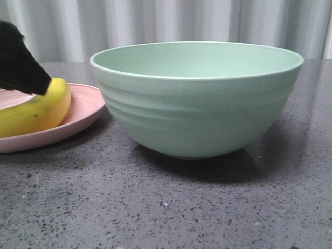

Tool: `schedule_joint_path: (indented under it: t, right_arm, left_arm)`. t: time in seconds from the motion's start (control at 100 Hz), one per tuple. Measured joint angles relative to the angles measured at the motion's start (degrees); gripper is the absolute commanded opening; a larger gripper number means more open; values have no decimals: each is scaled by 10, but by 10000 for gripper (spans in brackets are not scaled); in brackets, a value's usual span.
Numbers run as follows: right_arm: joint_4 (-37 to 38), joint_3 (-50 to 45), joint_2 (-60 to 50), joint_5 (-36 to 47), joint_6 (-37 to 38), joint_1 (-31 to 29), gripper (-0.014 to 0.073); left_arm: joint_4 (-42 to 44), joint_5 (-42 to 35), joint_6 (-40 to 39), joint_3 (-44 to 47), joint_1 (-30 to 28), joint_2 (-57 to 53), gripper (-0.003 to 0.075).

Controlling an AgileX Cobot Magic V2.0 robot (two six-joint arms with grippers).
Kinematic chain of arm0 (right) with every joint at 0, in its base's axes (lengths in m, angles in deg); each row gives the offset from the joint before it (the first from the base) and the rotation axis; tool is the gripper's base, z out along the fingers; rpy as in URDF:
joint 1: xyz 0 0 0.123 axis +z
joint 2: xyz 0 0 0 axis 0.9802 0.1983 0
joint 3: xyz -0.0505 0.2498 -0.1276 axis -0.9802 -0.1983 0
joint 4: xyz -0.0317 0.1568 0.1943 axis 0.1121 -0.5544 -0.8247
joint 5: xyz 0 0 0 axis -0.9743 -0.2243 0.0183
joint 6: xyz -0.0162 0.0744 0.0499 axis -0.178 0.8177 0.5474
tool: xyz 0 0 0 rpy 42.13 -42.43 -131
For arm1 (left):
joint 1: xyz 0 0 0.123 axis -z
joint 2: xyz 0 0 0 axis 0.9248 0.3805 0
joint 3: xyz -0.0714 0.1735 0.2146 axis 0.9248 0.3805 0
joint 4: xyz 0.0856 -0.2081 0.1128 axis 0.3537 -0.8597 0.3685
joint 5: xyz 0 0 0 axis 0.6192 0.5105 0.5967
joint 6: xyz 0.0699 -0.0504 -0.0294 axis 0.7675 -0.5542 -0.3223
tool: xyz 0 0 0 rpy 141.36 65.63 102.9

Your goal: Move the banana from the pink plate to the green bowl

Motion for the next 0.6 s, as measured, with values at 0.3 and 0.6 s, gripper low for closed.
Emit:
schedule_joint_path:
  t: [0.3, 0.6]
  right_arm:
    - [-1, 0, 0, 0, 0, 0, -64]
    - [-1, 1, 0, -6, 0, 0, -64]
  left_arm:
    - [-10, 1, 0, -12, 0, 67, 383]
    - [-12, 1, 0, -17, 0, 74, 97]
